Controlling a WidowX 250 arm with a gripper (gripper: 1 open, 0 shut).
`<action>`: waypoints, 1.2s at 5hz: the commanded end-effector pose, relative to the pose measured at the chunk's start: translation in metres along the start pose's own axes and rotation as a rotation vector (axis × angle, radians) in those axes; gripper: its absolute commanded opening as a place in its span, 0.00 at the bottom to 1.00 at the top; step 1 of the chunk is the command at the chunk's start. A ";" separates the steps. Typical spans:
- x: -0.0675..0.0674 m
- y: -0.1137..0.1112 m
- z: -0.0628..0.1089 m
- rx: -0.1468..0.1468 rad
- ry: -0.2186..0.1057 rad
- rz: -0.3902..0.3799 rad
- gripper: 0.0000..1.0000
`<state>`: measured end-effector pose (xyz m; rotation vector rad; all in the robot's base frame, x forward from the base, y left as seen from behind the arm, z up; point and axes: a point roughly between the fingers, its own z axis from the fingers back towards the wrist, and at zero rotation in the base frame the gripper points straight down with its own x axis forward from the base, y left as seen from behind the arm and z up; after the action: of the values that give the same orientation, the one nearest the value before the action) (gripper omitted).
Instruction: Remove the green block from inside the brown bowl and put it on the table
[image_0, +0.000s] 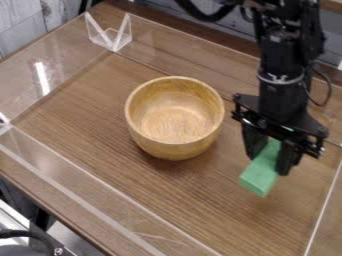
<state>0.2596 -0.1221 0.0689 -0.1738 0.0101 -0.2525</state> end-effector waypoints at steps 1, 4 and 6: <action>-0.002 -0.001 0.007 -0.011 -0.033 0.010 0.00; -0.011 0.012 0.025 -0.033 -0.042 0.057 0.00; -0.011 0.018 0.028 -0.039 -0.051 0.084 0.00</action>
<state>0.2485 -0.0975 0.0760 -0.2055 0.0409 -0.1579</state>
